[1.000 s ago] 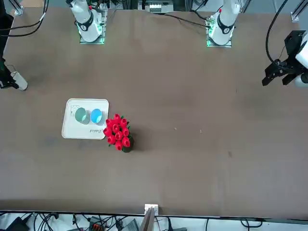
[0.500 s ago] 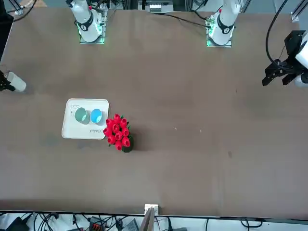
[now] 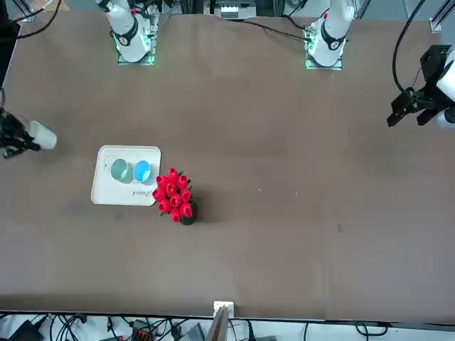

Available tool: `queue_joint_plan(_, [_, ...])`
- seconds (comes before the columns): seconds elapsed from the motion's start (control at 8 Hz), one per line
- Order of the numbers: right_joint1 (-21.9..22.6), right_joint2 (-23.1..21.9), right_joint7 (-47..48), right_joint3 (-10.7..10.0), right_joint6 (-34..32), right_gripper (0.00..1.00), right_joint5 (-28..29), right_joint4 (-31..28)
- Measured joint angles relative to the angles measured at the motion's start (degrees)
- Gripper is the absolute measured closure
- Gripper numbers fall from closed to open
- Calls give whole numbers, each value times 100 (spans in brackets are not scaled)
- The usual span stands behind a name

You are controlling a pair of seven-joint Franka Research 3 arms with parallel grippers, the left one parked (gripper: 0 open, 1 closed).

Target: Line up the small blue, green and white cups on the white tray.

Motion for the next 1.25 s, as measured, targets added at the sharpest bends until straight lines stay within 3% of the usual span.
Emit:
queue_joint_plan(0.25, [806, 20, 1256, 14, 276, 98, 6, -15])
queue_joint_plan(0.5, [1343, 82, 2173, 14, 676, 98, 6, -167])
queue_joint_plan(0.88, [1764, 163, 2790, 11, 1609, 98, 6, -746])
queue_joint_plan(1.25, [1846, 161, 2856, 7, 2221, 98, 7, -1136])
